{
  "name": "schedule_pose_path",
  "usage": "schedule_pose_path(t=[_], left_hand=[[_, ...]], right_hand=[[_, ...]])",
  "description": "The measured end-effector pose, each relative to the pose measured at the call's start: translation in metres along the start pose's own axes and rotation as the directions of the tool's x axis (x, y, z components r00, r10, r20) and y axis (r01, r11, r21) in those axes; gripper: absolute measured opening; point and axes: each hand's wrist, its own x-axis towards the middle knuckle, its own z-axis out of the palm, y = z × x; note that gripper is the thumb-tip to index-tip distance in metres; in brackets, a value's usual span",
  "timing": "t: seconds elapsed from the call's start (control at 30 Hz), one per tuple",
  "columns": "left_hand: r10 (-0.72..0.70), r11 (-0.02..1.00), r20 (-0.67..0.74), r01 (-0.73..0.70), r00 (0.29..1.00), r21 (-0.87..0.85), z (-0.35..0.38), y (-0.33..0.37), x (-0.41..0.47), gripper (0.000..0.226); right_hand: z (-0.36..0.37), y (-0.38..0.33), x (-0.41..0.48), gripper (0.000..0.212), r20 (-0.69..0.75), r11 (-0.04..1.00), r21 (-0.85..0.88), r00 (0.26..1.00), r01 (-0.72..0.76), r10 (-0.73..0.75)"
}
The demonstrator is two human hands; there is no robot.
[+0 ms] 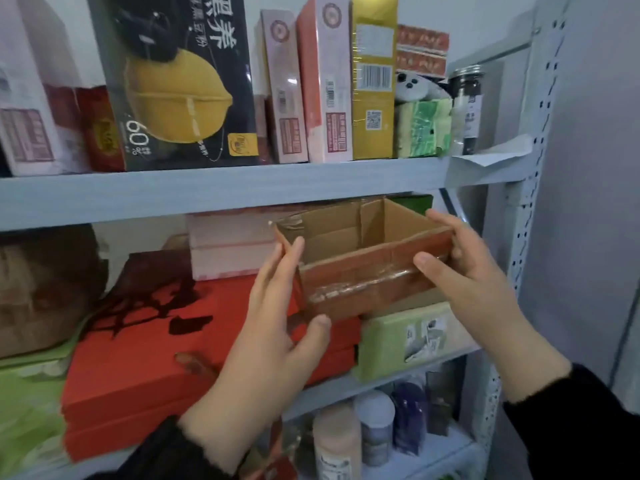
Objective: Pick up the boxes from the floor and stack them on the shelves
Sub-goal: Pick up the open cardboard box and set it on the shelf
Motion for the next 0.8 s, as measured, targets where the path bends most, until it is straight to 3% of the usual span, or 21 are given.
schedule_pose_path(t=[0.27,0.4,0.63,0.8], left_hand=[[-0.052,0.998,0.071,0.053,0.996,-0.014,0.066,0.009,0.078,0.084],[-0.142,0.989,0.117,0.137,0.983,0.049,0.072,-0.002,0.101,0.085],[-0.138,0.981,0.245,0.098,0.960,0.167,0.074,-0.018,0.112,0.094],[-0.146,0.981,0.202,0.116,0.968,0.152,0.069,-0.017,0.101,0.095]], right_hand=[[-0.044,0.048,0.057,0.049,-0.136,0.992,-0.055,0.985,-0.114,0.106],[-0.037,0.052,0.078,0.050,-0.201,0.962,-0.192,0.967,-0.193,0.154],[-0.033,0.060,0.086,0.054,-0.224,0.911,-0.332,0.959,-0.243,0.174],[-0.030,0.052,0.073,0.065,-0.213,0.903,-0.352,0.961,-0.245,0.178]])
